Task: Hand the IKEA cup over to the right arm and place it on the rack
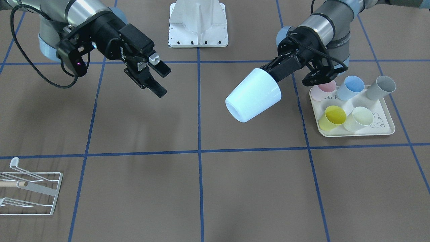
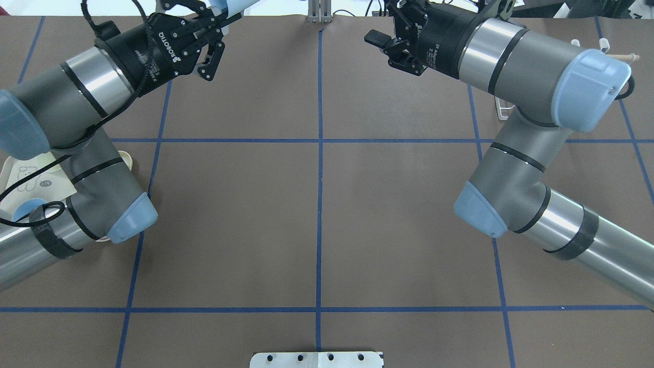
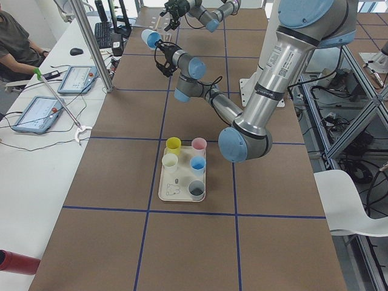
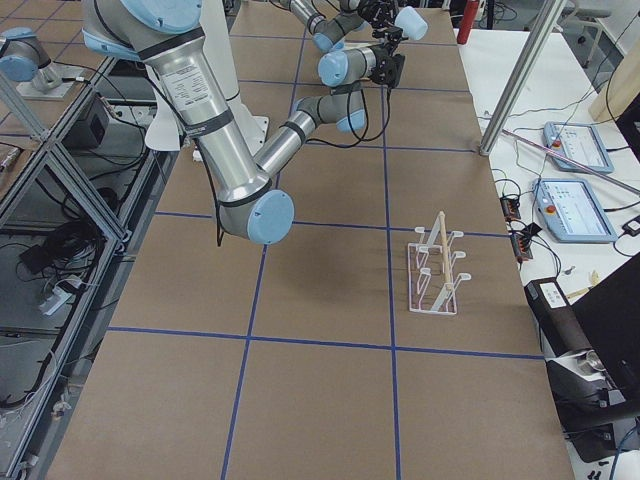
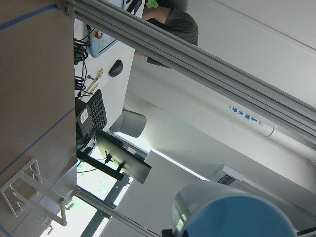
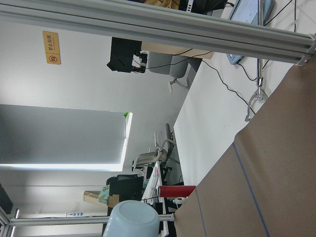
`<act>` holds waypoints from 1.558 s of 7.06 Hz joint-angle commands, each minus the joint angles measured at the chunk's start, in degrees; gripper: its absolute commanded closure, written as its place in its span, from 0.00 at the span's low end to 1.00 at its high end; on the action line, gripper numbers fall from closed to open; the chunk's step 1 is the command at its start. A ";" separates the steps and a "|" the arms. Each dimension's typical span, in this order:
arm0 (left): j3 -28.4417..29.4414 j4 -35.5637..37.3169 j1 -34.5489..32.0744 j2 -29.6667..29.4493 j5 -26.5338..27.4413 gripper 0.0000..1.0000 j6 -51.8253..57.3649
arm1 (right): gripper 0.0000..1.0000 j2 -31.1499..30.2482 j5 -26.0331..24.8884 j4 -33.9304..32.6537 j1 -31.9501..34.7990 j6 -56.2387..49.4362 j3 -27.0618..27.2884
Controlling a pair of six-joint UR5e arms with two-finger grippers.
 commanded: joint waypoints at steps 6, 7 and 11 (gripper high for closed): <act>1.79 -0.02 5.45 -5.08 1.35 1.00 -3.01 | 0.00 1.43 -2.02 0.36 -2.77 -0.41 -1.07; 1.79 -0.02 5.55 -5.17 1.35 1.00 -3.01 | 0.00 1.34 -2.02 0.36 -2.95 -0.41 -1.07; 1.35 0.06 6.95 -5.26 1.44 1.00 -3.01 | 0.00 1.43 -2.55 0.28 -3.12 -0.32 -1.34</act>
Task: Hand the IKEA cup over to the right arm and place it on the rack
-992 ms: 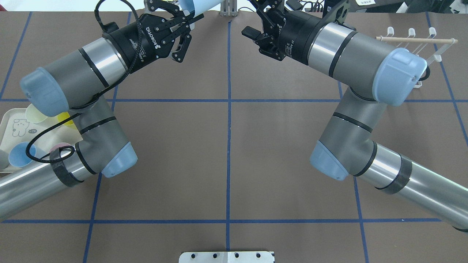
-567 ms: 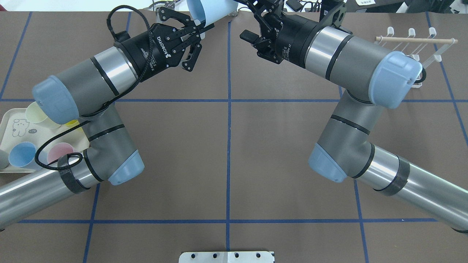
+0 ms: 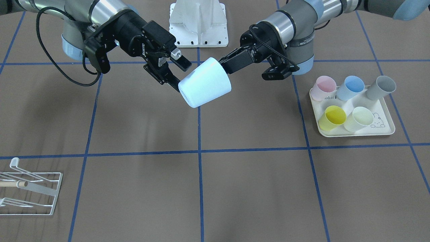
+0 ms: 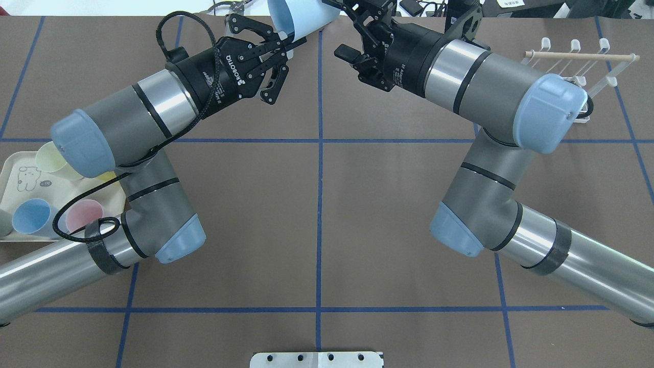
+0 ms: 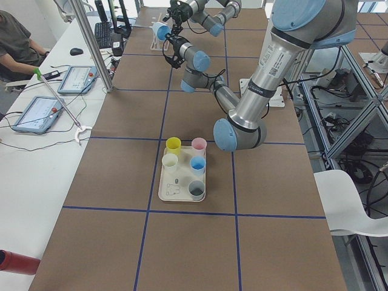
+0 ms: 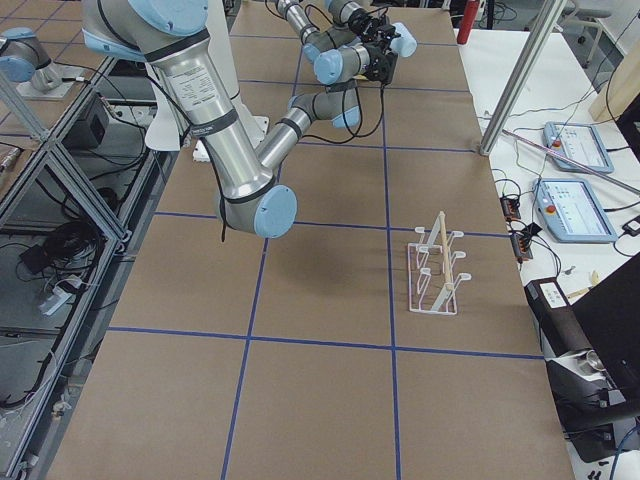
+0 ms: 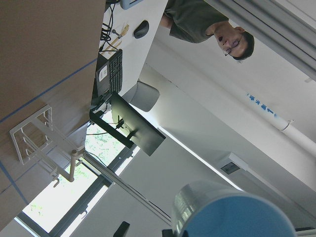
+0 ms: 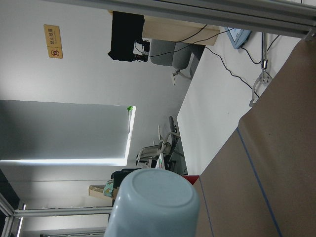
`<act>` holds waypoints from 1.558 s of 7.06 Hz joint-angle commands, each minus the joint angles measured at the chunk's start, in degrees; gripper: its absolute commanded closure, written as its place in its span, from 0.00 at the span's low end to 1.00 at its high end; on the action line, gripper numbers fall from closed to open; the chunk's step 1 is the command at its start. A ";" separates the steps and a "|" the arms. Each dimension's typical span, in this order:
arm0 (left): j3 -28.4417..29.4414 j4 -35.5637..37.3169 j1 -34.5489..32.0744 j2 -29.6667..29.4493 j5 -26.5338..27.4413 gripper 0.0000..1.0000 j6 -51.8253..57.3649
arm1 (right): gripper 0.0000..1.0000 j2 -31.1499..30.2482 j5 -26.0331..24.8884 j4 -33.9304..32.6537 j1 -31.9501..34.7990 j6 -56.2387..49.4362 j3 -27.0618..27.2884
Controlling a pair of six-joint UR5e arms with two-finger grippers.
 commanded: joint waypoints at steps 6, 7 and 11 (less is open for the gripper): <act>-0.29 0.15 4.35 -0.86 3.67 1.00 0.53 | 0.01 0.53 -1.30 0.02 -0.85 0.18 -0.62; -0.29 0.15 4.44 -0.86 3.67 1.00 0.53 | 0.01 0.53 -1.39 -0.07 -0.85 0.27 -0.62; -0.29 -0.02 5.41 -0.86 4.55 0.40 0.53 | 1.00 0.44 -1.48 -0.07 -0.77 2.46 -0.79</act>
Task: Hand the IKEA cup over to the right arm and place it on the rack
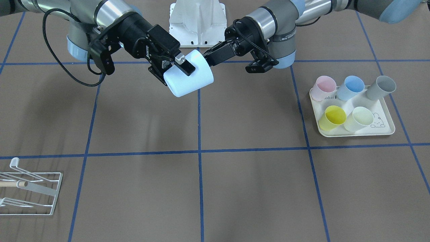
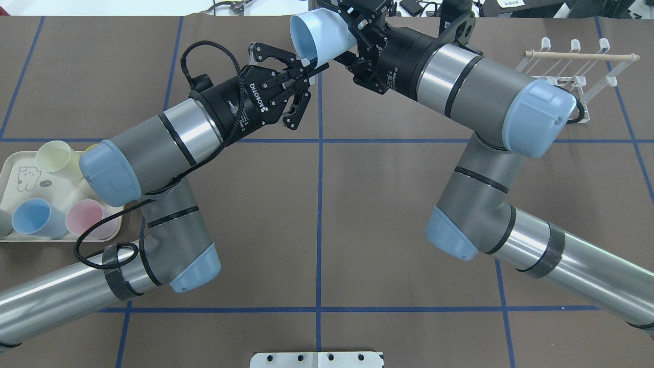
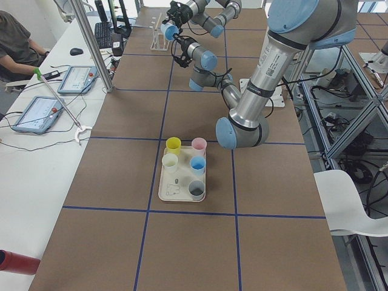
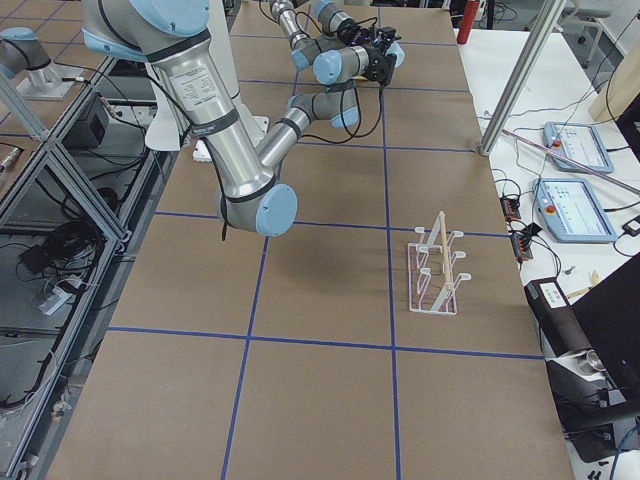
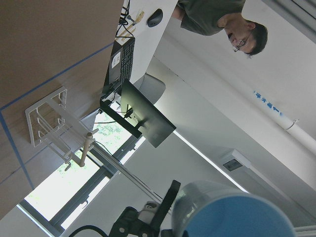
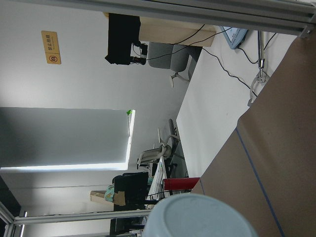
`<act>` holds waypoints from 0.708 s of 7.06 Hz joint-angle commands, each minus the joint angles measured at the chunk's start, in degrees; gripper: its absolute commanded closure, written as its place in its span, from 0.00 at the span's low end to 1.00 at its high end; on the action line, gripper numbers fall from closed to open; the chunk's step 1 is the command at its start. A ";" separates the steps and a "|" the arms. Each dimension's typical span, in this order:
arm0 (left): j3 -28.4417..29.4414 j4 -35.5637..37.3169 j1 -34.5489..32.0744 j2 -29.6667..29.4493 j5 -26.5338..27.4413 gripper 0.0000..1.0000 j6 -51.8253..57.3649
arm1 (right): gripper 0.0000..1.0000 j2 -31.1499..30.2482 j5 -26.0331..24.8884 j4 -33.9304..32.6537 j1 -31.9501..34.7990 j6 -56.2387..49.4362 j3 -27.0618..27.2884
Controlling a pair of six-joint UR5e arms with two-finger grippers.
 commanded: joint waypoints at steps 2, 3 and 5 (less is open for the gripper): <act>-0.51 -0.10 0.19 0.00 0.11 0.00 0.09 | 1.00 -0.06 -0.02 0.01 0.34 0.78 -0.30; -1.04 -0.10 0.19 0.00 0.10 0.00 0.09 | 1.00 -0.14 -0.10 -0.08 0.61 0.61 -0.30; -1.92 -0.19 0.01 0.27 0.02 0.00 0.17 | 1.00 -0.75 -0.28 -0.08 2.01 0.61 -0.38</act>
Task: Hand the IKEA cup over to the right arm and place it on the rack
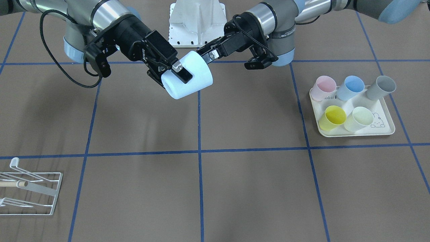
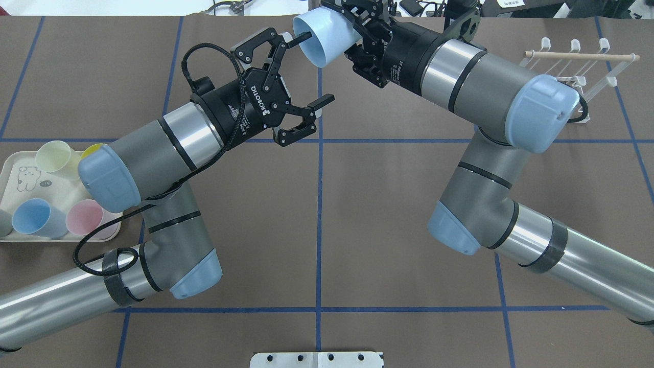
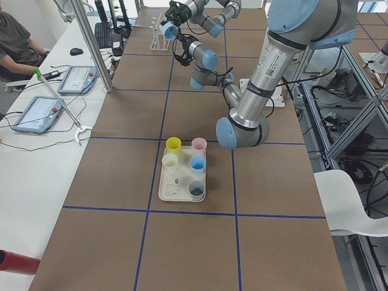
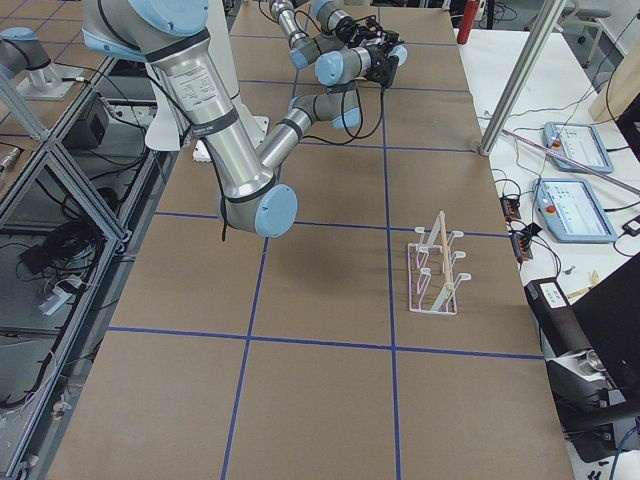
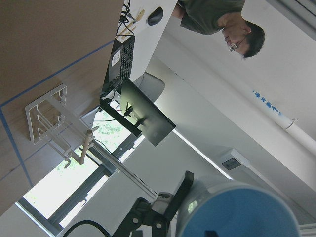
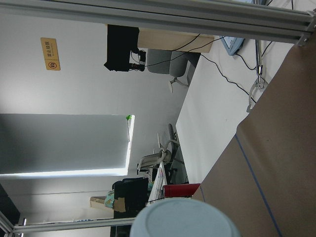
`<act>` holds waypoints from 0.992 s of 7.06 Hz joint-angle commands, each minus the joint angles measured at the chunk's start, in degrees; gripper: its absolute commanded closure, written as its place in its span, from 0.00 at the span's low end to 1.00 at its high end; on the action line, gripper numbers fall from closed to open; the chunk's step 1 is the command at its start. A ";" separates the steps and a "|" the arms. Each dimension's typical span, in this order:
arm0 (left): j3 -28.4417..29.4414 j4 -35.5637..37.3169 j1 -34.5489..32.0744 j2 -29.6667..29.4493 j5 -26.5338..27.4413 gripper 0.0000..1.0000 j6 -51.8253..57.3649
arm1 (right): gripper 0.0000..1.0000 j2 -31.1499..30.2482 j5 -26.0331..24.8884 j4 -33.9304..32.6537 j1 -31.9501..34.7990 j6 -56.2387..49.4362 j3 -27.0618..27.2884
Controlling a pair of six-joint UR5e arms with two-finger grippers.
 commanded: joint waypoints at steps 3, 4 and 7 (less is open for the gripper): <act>-1.32 0.14 -0.53 0.54 -0.38 0.00 2.76 | 1.00 -3.83 -0.71 -0.36 11.32 -0.59 -0.33; -1.33 0.14 -0.44 0.63 -0.73 0.00 7.75 | 1.00 -7.51 1.64 -0.62 15.28 -6.95 -0.33; -2.46 1.02 -0.62 0.71 -0.65 0.00 25.93 | 1.00 -15.08 13.51 -9.28 26.80 -30.31 -0.42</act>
